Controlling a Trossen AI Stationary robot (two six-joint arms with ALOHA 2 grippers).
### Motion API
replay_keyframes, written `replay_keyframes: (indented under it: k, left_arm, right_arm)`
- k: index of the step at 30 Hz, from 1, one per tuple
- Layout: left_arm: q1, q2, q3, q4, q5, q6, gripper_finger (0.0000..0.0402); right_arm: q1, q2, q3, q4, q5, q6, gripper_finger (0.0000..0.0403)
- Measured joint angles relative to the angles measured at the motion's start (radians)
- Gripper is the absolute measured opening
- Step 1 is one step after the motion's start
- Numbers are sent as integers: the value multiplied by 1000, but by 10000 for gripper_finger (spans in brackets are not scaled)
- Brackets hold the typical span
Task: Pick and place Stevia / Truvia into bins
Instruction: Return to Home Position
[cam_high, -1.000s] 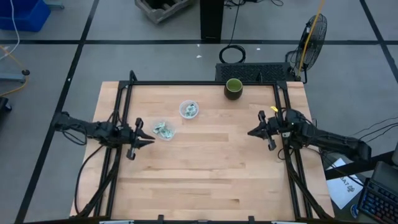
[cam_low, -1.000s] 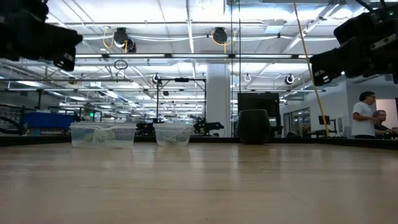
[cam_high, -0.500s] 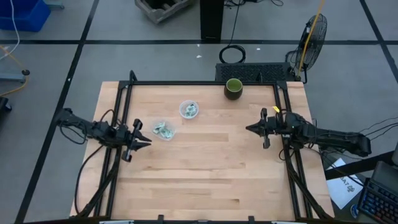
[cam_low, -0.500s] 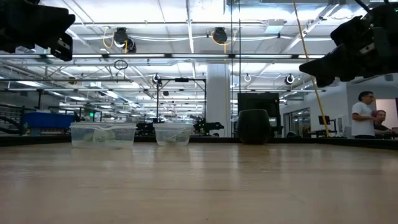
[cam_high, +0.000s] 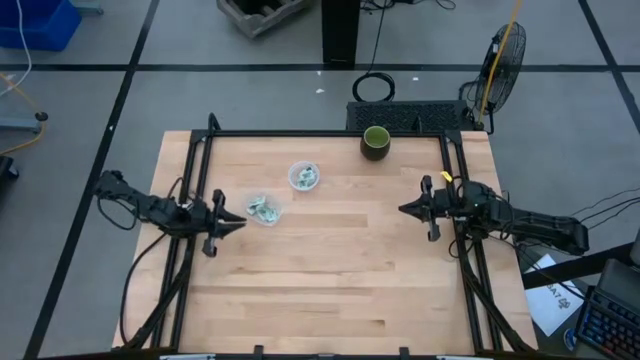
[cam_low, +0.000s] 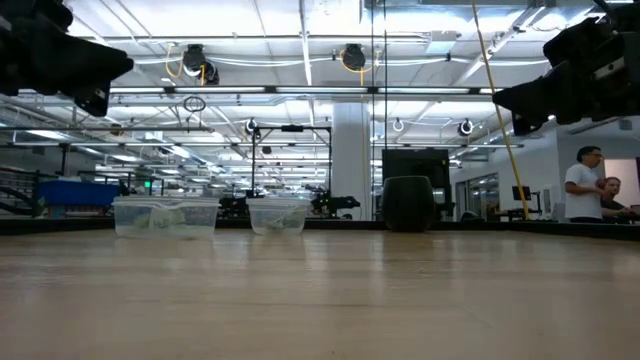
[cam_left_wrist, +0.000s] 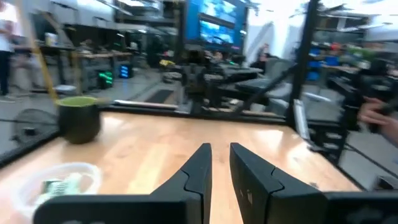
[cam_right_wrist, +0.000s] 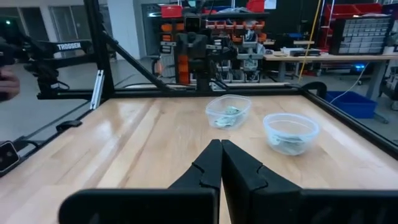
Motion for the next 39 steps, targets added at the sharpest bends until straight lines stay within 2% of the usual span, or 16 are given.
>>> replay_keyframes:
  k: [4, 9, 39]
  left_arm:
    - [-2, 4, 0, -6, 56, 17, 62]
    - [-2, 5, 0, -5, 58, 77, 63]
    - [-1, 5, 0, -5, 59, 74, 63]
  right_arm:
    - [0, 0, 0, 4, 1, 2, 0]
    - [0, 0, -1, 13, 1, 13, 0]
    - [0, 0, -1, 14, 2, 13, 4]
